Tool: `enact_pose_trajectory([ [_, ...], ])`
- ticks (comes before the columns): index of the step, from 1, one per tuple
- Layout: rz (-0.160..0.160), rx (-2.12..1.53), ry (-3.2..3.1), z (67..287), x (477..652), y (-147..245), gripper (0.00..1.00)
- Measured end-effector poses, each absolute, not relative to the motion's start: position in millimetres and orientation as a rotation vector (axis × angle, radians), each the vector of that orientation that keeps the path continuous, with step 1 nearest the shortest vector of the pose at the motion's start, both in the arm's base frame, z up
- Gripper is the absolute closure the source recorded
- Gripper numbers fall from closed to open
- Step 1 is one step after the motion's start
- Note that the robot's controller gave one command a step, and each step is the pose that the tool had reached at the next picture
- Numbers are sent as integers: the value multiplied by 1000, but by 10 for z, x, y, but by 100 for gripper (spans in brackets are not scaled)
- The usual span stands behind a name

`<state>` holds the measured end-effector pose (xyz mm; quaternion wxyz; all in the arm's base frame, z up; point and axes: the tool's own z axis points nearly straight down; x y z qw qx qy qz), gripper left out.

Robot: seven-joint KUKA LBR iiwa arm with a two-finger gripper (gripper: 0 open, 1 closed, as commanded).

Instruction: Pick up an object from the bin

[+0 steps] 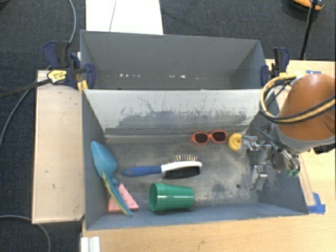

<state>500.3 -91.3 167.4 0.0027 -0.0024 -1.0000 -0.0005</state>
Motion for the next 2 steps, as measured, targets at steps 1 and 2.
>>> enact_pose_trajectory([
  [1, 0, -3, -3144, 1717, 5021, -910, 0],
  [2, 3, 45, -3147, 1460, 5333, -530, 0],
])
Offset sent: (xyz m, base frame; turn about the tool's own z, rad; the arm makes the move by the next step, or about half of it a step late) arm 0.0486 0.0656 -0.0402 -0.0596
